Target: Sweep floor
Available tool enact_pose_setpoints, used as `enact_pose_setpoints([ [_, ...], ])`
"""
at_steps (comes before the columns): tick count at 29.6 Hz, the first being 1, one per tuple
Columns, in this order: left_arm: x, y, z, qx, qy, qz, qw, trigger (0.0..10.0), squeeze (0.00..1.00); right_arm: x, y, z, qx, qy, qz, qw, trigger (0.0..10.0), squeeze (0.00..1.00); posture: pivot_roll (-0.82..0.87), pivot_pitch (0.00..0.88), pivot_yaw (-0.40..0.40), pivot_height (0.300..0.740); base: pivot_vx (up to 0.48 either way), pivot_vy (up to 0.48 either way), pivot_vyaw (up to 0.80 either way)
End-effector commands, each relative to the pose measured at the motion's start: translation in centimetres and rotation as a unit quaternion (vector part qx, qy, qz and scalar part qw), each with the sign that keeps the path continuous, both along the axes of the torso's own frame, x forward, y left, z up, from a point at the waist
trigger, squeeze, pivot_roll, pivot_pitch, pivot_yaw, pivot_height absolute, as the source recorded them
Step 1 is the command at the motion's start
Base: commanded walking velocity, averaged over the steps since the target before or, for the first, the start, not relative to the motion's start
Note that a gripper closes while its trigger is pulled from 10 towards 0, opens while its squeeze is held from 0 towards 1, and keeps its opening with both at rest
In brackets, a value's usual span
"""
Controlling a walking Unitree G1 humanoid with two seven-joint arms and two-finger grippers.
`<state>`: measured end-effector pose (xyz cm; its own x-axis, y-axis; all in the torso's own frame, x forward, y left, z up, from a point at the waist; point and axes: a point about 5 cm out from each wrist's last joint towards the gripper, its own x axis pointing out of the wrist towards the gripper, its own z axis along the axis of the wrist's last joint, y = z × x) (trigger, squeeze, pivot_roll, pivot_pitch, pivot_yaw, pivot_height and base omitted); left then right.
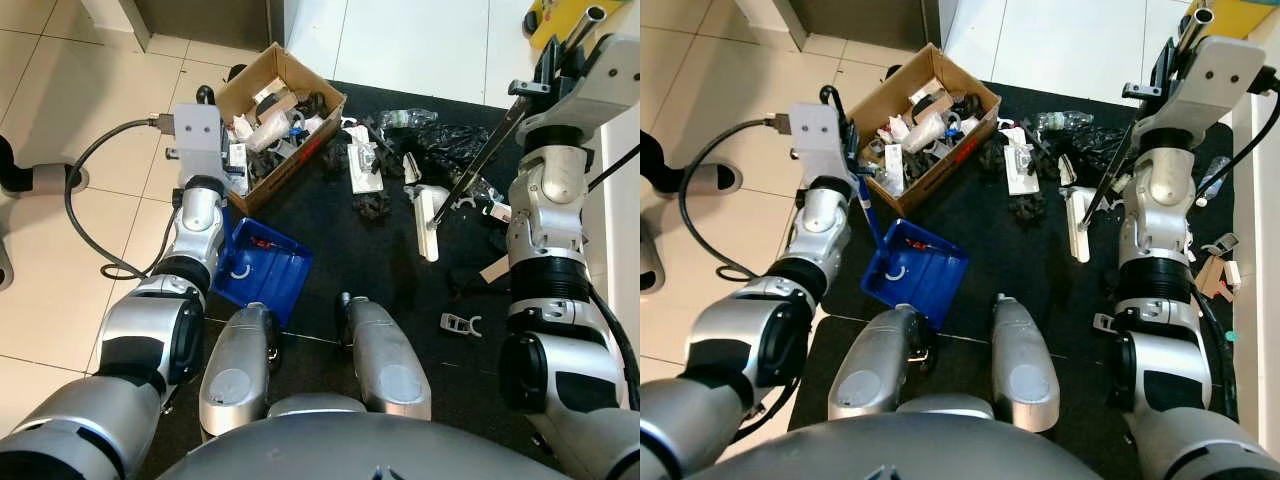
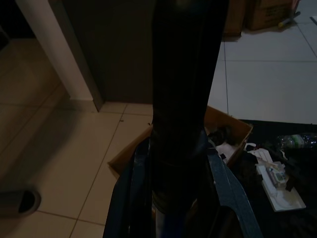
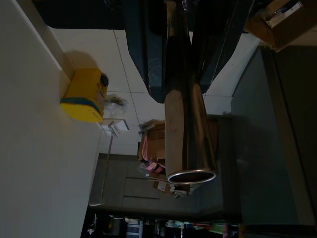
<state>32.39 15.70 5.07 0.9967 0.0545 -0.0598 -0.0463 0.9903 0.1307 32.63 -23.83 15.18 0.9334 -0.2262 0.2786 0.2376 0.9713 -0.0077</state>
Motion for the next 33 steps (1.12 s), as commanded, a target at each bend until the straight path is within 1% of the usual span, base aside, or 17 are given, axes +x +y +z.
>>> enact_pose_setpoints([
  [1, -0.8, -0.3, -1.3, -0.01, 0.028, -0.009, 1.0, 10.0, 0.0, -0.1, 0.2, 0.4, -0.002, -0.011, 0.003, 1.0, 10.0, 0.0, 0.02, 0.161, -0.016, 0.74, 0.0, 0.0, 0.0],
  [6, -1.6, 0.0, -2.1, -0.029, 0.049, -0.027, 0.998, 10.0, 0.0, -0.2, 0.1, 0.3, -0.001, -0.01, 0.0, 1.0, 10.0, 0.0, 0.03, 0.16, 0.002, 0.74, 0.0, 0.0, 0.0],
  [9, -1.8, 0.3, -2.0, -0.036, 0.041, -0.041, 0.998, 10.0, 0.0, -0.3, 0.0, 0.2, 0.0, -0.009, -0.004, 1.0, 10.0, 0.0, 0.04, 0.161, 0.007, 0.74, 0.0, 0.0, 0.0],
  [13, -1.9, 0.5, -1.9, -0.031, 0.04, -0.054, 0.997, 10.0, 0.0, -0.4, -0.1, 0.1, 0.001, -0.008, -0.005, 1.0, 10.0, 0.0, 0.05, 0.16, 0.011, 0.74, 0.0, 0.0, 0.0],
  [14, -2.0, 0.8, -1.8, -0.024, 0.045, -0.055, 0.997, 10.0, 0.0, -0.4, 0.0, 0.0, 0.001, -0.007, -0.005, 1.0, 10.0, 0.0, 0.05, 0.16, 0.013, 0.74, 0.0, 0.0, 0.0],
  [18, -2.4, 1.4, -1.4, -0.02, 0.061, -0.062, 0.996, 10.0, 0.0, -0.2, 0.1, 0.0, 0.001, -0.005, -0.005, 1.0, 10.0, 0.0, 0.05, 0.159, 0.013, 0.74, 0.0, 0.0, 0.0],
  [19, -2.6, 1.5, -1.5, -0.022, 0.075, -0.066, 0.995, 10.0, 0.0, -0.2, 0.1, 0.0, 0.001, -0.005, -0.005, 1.0, 10.0, 0.0, 0.06, 0.155, 0.014, 0.74, 0.0, 0.0, 0.0],
  [20, -2.6, 1.5, -1.5, -0.022, 0.075, -0.066, 0.995, 10.0, 0.0, -0.2, 0.1, 0.0, 0.001, -0.005, -0.005, 1.0, 10.0, 0.0, 0.06, 0.155, 0.014, 0.74, 0.0, 0.0, 0.0],
  [21, -2.7, 1.6, -1.7, -0.019, 0.094, -0.07, 0.993, 10.0, 0.0, -0.1, 0.1, 0.1, 0.001, -0.005, -0.005, 1.0, 10.0, 0.0, 0.06, 0.154, 0.014, 0.74, 0.0, 0.0, 0.0],
  [22, -2.7, 1.6, -1.7, -0.019, 0.094, -0.07, 0.993, 10.0, 0.0, -0.1, 0.1, 0.1, 0.001, -0.005, -0.005, 1.0, 10.0, 0.0, 0.06, 0.154, 0.014, 0.74, 0.0, 0.0, 0.0],
  [24, -3.0, 1.8, -1.7, -0.028, 0.132, -0.07, 0.988, 10.0, 0.0, 0.0, 0.1, 0.1, 0.002, -0.005, -0.004, 1.0, 10.0, 0.0, 0.07, 0.149, 0.015, 0.74, 0.0, 0.0, 0.0],
  [25, -3.0, 1.8, -1.7, -0.028, 0.132, -0.07, 0.988, 10.0, 0.0, 0.0, 0.1, 0.1, 0.002, -0.005, -0.004, 1.0, 10.0, 0.0, 0.07, 0.149, 0.015, 0.74, 0.0, 0.0, 0.0],
  [27, -3.0, 1.8, -1.6, -0.04, 0.175, -0.072, 0.981, 10.0, 0.0, 0.1, 0.2, 0.1, 0.002, -0.005, -0.003, 1.0, 10.0, 0.0, 0.07, 0.147, 0.016, 0.74, 0.0, 0.0, 0.0],
  [28, -3.0, 1.8, -1.4, -0.039, 0.19, -0.077, 0.978, 10.0, 0.0, 0.1, 0.2, 0.1, 0.002, -0.004, -0.003, 1.0, 10.0, 0.0, 0.07, 0.145, 0.017, 0.74, 0.0, 0.0, 0.0],
  [29, -3.0, 1.8, -1.4, -0.039, 0.19, -0.077, 0.978, 10.0, 0.0, 0.1, 0.2, 0.1, 0.002, -0.004, -0.003, 1.0, 10.0, 0.0, 0.07, 0.145, 0.017, 0.74, 0.0, 0.0, 0.0],
  [31, -2.9, 1.7, -0.8, -0.041, 0.225, -0.087, 0.97, 10.0, 0.0, 0.1, 0.3, 0.1, 0.003, -0.004, -0.002, 1.0, 10.0, 0.0, 0.07, 0.143, 0.022, 0.74, 0.0, 0.0, 0.0],
  [33, -2.9, 1.7, -0.6, -0.042, 0.236, -0.091, 0.967, 10.0, 0.0, 0.1, 0.4, 0.0, 0.003, -0.004, -0.002, 1.0, 10.0, 0.0, 0.07, 0.143, 0.022, 0.74, 0.0, 0.0, 0.0],
])
